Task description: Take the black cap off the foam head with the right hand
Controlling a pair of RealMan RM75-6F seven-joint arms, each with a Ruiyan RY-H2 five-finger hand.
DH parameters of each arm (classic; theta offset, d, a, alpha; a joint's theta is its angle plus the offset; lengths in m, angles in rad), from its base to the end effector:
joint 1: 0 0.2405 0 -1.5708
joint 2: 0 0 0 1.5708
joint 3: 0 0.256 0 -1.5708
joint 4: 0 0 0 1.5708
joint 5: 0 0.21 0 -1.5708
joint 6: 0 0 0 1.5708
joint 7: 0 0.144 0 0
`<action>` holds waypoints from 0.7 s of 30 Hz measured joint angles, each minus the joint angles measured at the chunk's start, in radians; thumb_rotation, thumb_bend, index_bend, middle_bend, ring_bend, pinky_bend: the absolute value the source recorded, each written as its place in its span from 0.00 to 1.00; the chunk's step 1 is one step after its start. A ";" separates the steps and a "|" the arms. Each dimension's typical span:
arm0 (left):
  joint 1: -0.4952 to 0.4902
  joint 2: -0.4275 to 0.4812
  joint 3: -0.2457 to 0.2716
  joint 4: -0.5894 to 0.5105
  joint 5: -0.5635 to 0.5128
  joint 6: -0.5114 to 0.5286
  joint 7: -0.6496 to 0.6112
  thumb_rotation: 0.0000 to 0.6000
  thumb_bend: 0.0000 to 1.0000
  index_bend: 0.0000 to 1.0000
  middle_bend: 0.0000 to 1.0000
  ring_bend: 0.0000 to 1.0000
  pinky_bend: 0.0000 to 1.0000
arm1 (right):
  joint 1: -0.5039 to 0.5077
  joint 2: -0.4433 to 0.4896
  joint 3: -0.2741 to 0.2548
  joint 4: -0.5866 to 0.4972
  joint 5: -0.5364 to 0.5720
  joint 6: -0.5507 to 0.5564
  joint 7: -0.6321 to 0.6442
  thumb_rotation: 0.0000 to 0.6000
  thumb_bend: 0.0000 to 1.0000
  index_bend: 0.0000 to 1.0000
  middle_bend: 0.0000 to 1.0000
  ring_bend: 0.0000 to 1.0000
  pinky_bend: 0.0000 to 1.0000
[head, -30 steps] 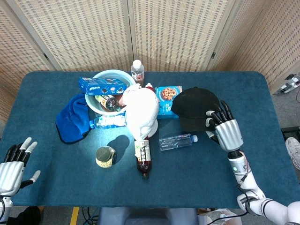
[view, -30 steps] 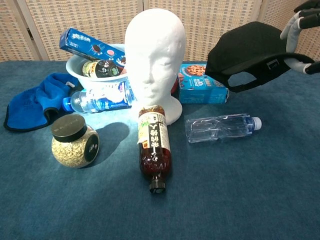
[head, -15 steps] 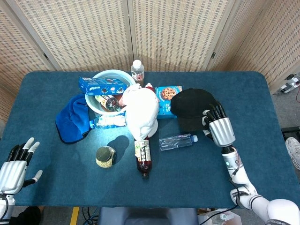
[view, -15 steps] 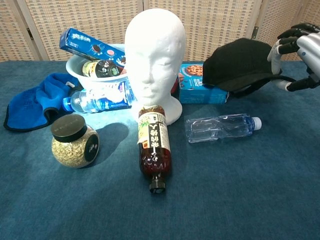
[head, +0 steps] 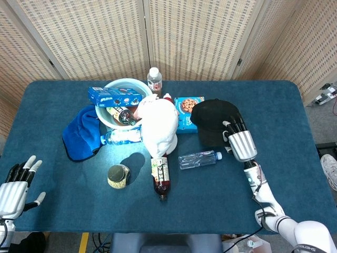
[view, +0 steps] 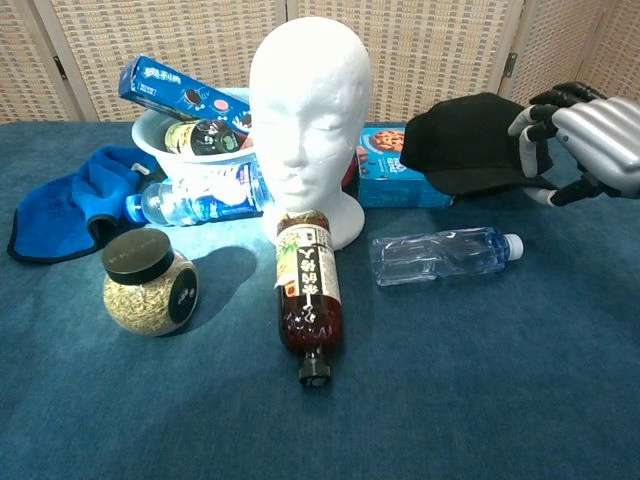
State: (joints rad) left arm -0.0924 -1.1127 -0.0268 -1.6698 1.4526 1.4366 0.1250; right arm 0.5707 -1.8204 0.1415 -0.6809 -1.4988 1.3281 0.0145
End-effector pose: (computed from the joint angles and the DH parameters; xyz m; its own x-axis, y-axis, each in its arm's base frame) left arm -0.3092 0.1771 0.1485 0.4575 0.0781 0.8858 0.8876 0.0193 -0.4602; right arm -0.2572 -0.3536 0.0076 0.5401 0.1725 0.8238 -0.7748 -0.2803 0.5667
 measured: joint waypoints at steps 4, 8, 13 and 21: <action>-0.002 0.000 0.000 0.002 0.004 0.000 -0.004 1.00 0.24 0.05 0.00 0.00 0.00 | -0.004 0.032 0.005 -0.070 0.024 -0.038 -0.060 1.00 0.01 0.22 0.13 0.00 0.00; 0.000 0.003 0.001 0.000 0.005 0.004 -0.005 1.00 0.24 0.05 0.00 0.00 0.00 | -0.012 0.074 0.011 -0.156 0.051 -0.067 -0.121 1.00 0.00 0.07 0.07 0.00 0.00; 0.005 0.007 0.003 -0.001 0.007 0.009 -0.008 1.00 0.24 0.05 0.00 0.00 0.00 | -0.034 0.149 0.011 -0.281 0.086 -0.103 -0.198 1.00 0.00 0.00 0.01 0.00 0.00; 0.002 0.009 0.004 -0.007 0.014 0.008 -0.004 1.00 0.24 0.05 0.00 0.00 0.00 | -0.093 0.301 -0.015 -0.492 0.117 -0.120 -0.282 1.00 0.00 0.00 0.00 0.00 0.00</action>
State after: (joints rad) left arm -0.0908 -1.1038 -0.0232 -1.6772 1.4671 1.4447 0.1215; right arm 0.4777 -1.5196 0.1265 -1.1732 -1.3817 1.2083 -0.2679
